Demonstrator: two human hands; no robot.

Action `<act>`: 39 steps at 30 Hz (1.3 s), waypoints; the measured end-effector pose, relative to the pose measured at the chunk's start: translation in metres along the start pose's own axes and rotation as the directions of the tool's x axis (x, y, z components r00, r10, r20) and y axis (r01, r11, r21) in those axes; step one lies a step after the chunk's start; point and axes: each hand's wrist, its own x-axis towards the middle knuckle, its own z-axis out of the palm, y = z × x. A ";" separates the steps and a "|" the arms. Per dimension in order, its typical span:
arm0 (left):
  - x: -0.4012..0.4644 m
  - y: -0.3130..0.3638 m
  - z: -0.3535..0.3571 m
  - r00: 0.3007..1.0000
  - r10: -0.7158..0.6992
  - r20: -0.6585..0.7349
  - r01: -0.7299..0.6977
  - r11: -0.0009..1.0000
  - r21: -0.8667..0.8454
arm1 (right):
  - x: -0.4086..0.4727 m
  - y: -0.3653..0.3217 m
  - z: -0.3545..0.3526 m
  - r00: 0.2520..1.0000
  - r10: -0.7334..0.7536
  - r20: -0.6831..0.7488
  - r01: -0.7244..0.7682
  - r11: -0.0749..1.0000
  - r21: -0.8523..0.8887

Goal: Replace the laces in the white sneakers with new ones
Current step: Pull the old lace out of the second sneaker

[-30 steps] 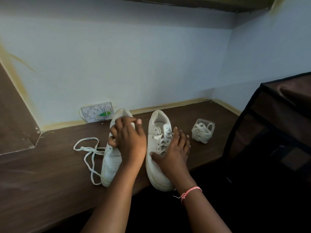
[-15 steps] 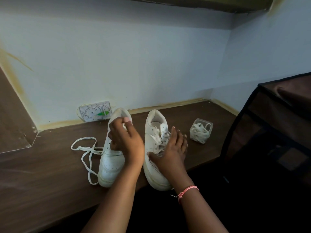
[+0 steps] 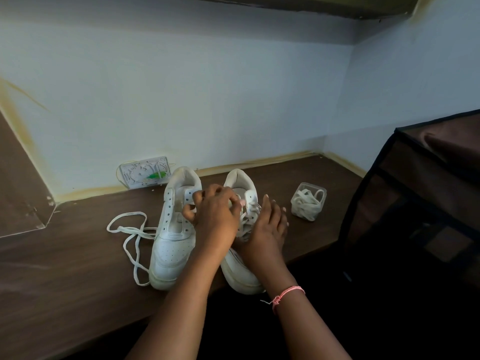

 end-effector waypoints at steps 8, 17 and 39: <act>0.018 -0.015 -0.040 0.802 -0.334 -0.495 0.180 0.925 -0.333 | 0.000 0.000 -0.003 1.000 0.009 0.017 -0.009 1.000 -0.018; 0.001 -0.007 -0.002 0.999 -0.001 0.038 -0.001 0.999 0.055 | 0.000 -0.001 -0.002 1.000 0.003 0.023 -0.003 1.000 0.003; 0.022 -0.026 -0.010 0.956 -0.255 0.146 0.285 0.684 -0.672 | 0.002 0.004 0.001 0.999 -0.035 0.006 0.035 0.999 0.006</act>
